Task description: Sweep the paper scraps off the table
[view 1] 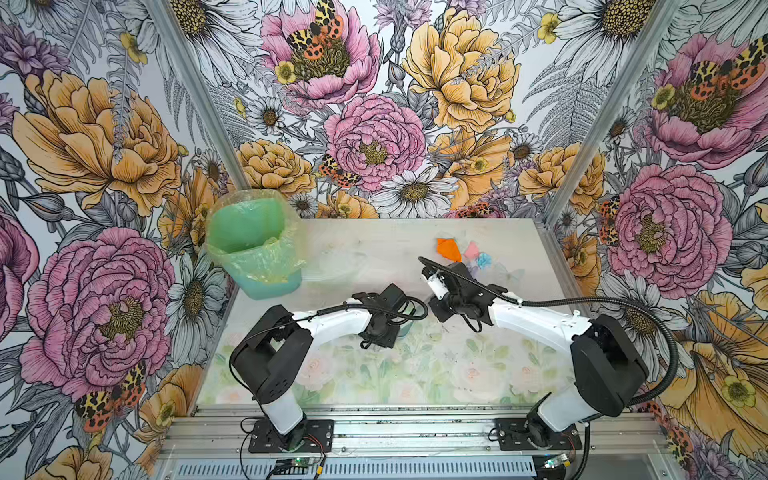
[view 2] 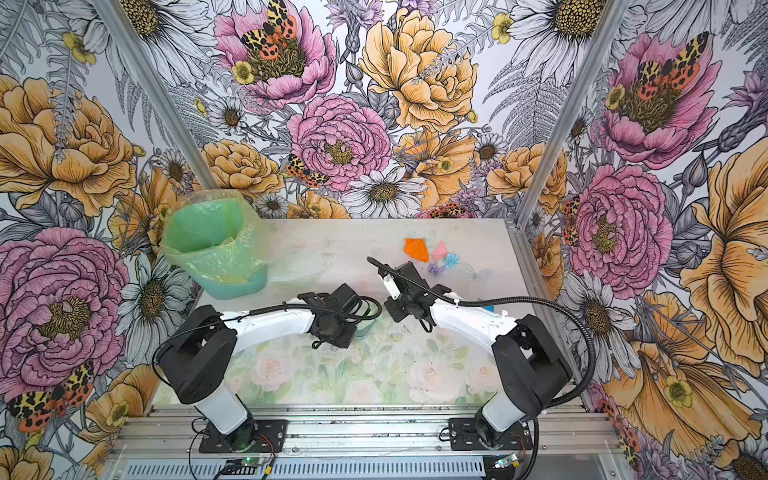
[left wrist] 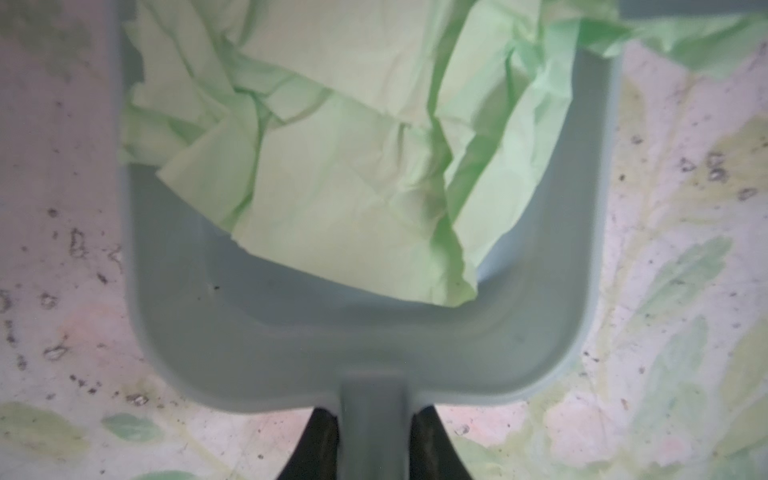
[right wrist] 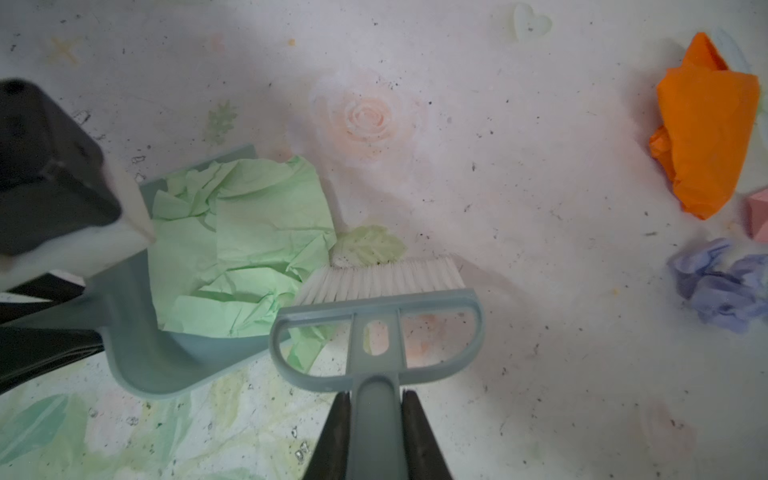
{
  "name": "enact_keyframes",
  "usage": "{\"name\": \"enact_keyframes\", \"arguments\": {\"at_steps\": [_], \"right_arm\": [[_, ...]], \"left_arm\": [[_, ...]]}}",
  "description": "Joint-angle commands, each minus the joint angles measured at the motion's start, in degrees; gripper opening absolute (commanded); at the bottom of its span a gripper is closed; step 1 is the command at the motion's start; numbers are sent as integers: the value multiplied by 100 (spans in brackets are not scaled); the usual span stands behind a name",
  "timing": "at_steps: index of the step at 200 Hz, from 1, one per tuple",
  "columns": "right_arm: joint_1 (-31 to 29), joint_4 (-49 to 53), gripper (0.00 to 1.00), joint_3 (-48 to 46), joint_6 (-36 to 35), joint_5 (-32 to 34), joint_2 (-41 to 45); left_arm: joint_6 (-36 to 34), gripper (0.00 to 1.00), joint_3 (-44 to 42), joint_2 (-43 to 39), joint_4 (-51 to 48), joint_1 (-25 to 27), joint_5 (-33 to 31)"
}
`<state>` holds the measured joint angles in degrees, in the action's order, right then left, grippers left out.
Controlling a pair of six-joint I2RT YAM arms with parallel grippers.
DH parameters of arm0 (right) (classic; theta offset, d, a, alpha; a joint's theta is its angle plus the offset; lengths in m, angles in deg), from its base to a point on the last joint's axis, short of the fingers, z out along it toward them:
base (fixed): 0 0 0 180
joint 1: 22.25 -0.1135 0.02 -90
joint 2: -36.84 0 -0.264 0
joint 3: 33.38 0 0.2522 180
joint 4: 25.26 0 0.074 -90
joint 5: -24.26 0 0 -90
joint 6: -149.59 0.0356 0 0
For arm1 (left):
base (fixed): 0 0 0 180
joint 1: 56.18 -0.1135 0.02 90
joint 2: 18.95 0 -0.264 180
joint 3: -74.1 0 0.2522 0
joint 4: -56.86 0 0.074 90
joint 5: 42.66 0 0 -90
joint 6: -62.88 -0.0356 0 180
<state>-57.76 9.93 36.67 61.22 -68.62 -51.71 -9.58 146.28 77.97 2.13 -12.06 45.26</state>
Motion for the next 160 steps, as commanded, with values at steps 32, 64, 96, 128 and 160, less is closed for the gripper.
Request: {"name": "enact_keyframes", "arguments": {"at_steps": [32,64,96,128,160], "right_arm": [[-62,-26,0,-274,63,-822,295],[-69,-25,0,-316,56,-831,468],[55,-34,0,-347,45,-484,817],[316,-32,0,-341,65,-283,1138],[522,-33,0,-360,16,-272,1346]], "left_arm": [[-49,0,214,90,67,47,-88],[-22,0,202,21,94,62,-195],[-5,0,192,-54,124,79,-277],[-4,0,177,-123,203,97,-334],[29,0,154,-211,280,131,-423]]}}
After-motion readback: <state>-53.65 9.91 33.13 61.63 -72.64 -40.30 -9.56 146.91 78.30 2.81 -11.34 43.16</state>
